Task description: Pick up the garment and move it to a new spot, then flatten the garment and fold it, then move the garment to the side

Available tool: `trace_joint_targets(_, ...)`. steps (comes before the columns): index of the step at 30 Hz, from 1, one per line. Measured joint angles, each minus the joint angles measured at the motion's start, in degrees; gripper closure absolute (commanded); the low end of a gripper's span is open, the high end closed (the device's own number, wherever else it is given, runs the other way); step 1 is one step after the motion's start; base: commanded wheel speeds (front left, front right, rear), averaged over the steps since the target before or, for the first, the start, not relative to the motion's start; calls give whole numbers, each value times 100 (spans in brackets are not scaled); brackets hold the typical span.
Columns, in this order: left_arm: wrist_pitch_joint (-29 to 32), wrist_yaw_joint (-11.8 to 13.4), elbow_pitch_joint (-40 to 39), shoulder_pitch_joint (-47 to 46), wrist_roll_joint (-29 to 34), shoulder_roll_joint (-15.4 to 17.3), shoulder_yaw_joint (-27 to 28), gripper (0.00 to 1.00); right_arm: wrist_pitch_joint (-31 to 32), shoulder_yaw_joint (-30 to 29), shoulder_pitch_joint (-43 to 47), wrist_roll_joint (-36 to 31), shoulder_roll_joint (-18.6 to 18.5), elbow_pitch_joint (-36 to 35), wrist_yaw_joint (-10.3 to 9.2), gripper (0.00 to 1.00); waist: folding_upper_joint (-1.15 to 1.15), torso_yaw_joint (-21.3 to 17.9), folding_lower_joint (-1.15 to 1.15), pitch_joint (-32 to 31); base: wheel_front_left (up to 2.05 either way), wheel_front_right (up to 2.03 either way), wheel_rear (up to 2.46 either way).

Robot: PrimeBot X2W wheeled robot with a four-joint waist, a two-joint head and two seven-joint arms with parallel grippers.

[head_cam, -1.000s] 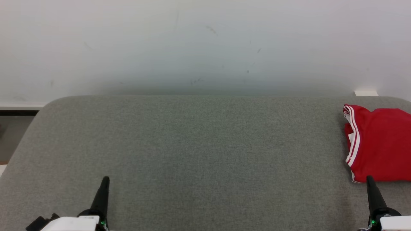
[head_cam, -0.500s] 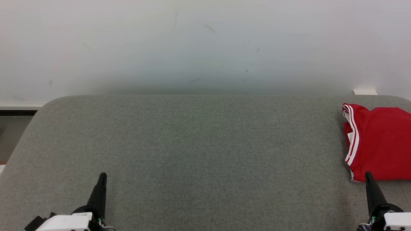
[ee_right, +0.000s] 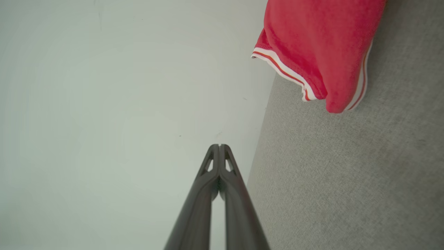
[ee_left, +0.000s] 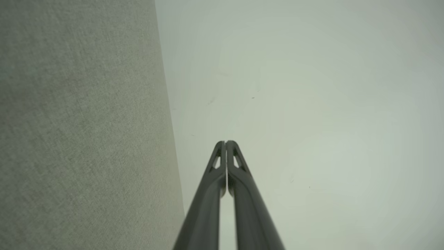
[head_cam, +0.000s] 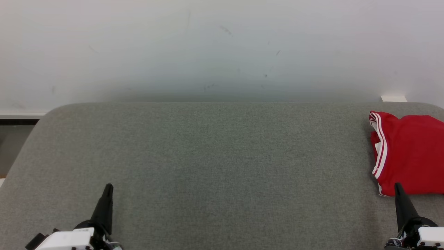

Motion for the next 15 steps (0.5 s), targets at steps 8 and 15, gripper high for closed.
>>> trace_joint_targets(8, 2, 0, 1, -1, 1, 0, 9, 100, 1, 0, -2, 0, 0, 0, -1, 100, 0, 0, 0, 0, 0, 0, 0)
trace_joint_targets(15, 8, 0, 1, -1, 1, -1, 14, 100, 1, 0, -3, 1, -1, 1, 0, 100, 0, 0, 0, 0, 0, 0, 0)
